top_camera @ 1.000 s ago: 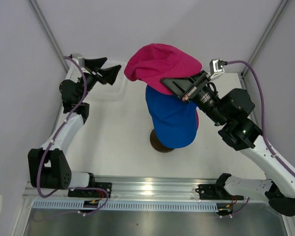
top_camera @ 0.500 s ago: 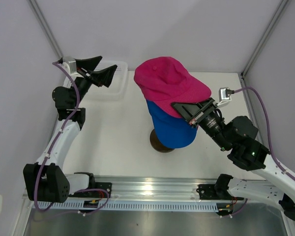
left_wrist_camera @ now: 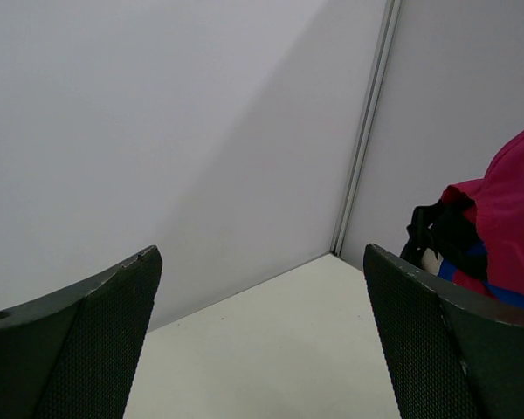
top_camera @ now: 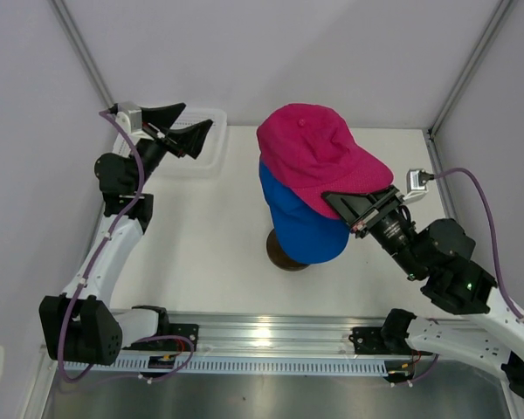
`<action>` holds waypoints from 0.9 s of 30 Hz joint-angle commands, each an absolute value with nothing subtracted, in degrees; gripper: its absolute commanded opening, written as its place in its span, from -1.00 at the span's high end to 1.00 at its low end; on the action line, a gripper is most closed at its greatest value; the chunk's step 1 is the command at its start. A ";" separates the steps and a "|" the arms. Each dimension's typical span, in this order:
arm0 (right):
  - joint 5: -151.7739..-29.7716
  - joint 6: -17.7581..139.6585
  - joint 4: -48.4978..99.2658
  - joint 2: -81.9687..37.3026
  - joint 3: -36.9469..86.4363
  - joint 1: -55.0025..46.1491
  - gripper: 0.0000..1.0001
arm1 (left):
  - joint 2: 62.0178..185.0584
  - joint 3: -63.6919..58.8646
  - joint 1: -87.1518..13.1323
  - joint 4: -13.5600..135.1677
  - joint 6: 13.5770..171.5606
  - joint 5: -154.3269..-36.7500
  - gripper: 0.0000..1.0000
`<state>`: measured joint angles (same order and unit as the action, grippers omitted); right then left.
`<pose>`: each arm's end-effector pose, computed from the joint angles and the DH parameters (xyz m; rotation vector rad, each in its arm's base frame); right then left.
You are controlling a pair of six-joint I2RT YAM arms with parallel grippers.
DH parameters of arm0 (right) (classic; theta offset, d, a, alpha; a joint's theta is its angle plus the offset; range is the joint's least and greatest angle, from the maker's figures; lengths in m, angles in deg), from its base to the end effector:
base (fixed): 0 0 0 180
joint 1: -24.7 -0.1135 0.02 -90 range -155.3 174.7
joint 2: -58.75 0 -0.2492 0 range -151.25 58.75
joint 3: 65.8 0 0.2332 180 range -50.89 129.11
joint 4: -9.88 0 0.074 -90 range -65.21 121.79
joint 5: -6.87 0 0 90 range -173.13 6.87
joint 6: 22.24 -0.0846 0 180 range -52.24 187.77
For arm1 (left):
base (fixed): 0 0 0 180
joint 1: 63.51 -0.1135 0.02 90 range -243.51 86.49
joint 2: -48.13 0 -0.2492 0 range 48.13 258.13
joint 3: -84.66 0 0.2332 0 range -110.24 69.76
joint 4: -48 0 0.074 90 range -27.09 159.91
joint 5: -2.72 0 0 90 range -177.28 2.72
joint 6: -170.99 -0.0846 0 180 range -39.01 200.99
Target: Stack the hats
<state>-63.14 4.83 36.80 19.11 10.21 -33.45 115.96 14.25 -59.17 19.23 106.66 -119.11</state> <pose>0.1128 0.1268 0.4360 0.3898 1.5471 1.4698 0.2793 -0.0659 0.4307 0.3199 1.0978 -0.7508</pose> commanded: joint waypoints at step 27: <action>-69.07 8.43 41.31 31.58 -4.23 -34.89 -0.12 | 112.47 12.98 -55.77 20.37 104.54 -120.15 -0.99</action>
